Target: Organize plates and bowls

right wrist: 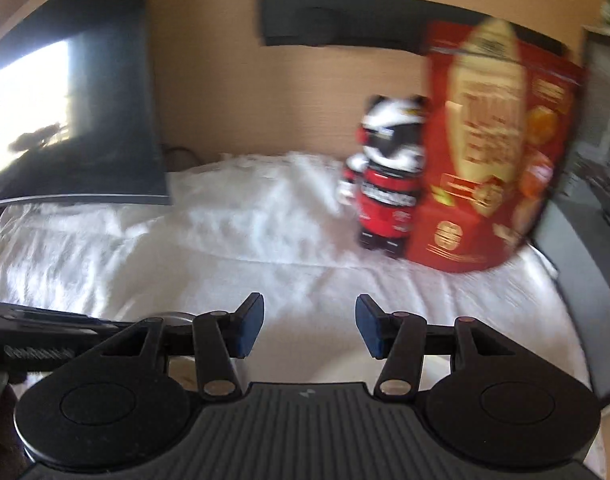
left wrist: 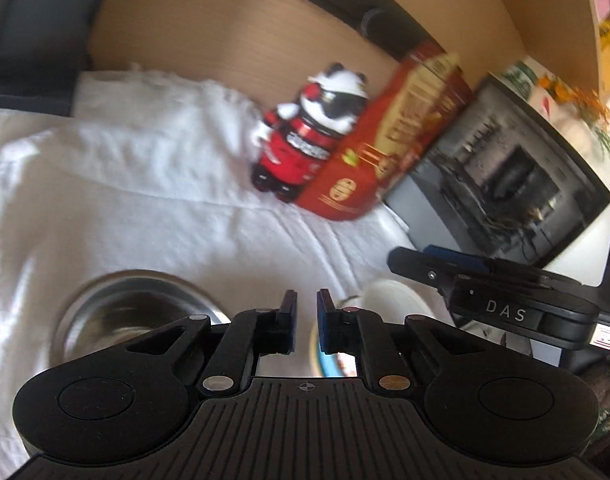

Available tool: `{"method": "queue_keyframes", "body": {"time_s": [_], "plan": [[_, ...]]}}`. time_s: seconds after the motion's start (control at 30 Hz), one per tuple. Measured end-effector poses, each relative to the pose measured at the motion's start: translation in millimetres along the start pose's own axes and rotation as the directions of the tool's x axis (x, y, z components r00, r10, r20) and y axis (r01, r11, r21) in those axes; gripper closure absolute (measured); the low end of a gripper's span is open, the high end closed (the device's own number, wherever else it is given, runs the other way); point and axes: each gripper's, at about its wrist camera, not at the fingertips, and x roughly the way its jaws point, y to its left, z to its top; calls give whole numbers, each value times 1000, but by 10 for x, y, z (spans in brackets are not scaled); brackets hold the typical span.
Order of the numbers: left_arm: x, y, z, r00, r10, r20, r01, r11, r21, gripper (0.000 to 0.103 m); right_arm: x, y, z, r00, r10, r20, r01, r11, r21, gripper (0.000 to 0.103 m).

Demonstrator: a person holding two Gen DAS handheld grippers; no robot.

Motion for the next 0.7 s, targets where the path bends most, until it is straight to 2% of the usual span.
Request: {"method": "queue_keyframes", "body": {"time_s": [0.23,0.33,0.5,0.57,0.7], "plan": [[353,-329,-38,998,34,-56,-36,999,-25,90,105,-878,-345,993,-52,-105,58,997,57,51],[435,-471,-85,996,42,-80,-45,999,-27,90,222,-1121,-496,987,-17,-162,27,998,63,51],[485,-817,-203,987,147,-62,-144,988,53,89,380,-1292,-603,977,60,-204,-60,998,2,51],[528,-886,-247,976,210,-60,-207,977,52,89,432,-1313,-622,975,78,-206,-87,996,-34,51],[627,-917,-332,941,325,-91,-322,946,44,88,590,-1359,-657,963,105,-250,-122,991,-54,51]]}}
